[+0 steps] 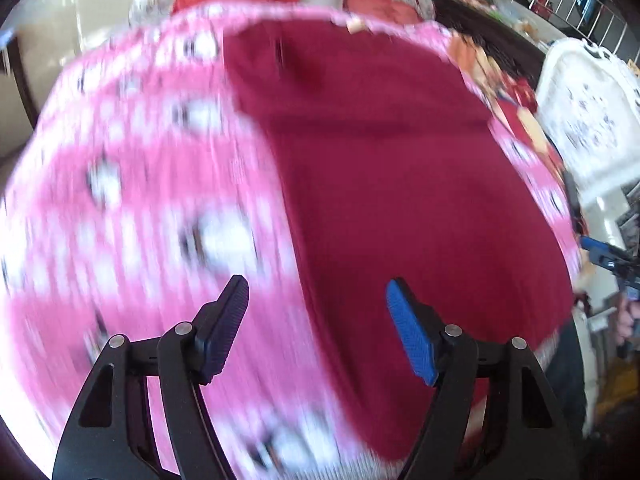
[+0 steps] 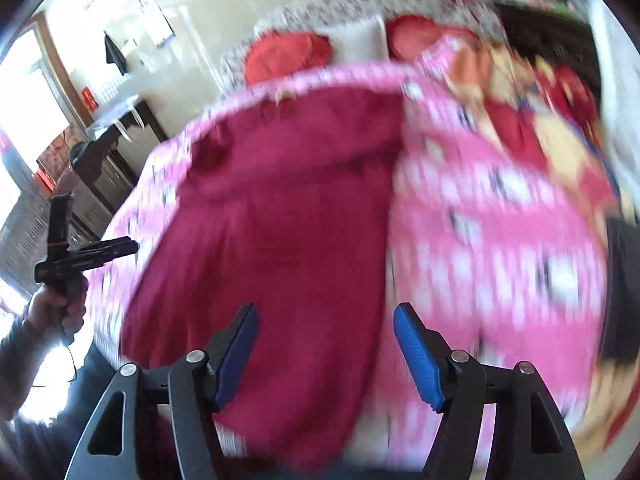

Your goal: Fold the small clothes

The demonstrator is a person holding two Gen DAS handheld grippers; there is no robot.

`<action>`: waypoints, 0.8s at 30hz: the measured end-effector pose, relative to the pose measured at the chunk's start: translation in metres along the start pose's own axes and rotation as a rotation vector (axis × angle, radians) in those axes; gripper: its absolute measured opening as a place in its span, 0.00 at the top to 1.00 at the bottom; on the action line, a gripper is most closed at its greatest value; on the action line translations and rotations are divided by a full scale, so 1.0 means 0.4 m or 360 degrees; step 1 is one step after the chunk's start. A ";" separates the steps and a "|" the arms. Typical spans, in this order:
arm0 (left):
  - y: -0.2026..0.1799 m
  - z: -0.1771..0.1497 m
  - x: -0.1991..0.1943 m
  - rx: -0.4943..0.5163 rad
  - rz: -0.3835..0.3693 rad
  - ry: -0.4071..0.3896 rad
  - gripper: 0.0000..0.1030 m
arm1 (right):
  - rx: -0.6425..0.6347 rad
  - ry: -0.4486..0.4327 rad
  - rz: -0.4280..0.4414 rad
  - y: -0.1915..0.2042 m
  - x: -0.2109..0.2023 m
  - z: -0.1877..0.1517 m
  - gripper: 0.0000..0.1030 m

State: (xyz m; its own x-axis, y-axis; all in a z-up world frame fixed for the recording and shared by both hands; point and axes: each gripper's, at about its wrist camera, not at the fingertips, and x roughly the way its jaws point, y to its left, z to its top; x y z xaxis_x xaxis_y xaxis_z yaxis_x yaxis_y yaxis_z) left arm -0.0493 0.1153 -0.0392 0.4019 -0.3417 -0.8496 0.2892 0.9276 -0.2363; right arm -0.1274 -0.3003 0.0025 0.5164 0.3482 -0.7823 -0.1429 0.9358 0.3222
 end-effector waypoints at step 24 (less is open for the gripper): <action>-0.056 -0.123 0.003 -0.0262 -0.0603 0.0070 0.33 | 0.0353 0.0044 0.0565 -0.094 0.070 -0.133 0.73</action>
State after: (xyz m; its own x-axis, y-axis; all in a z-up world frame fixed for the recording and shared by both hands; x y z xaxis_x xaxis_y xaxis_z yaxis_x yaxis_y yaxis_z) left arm -0.0979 0.1014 -0.0580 0.2552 -0.6603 -0.7063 0.2654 0.7503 -0.6055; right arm -0.1523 -0.3226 -0.0599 0.4443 0.6514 -0.6150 -0.1210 0.7239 0.6792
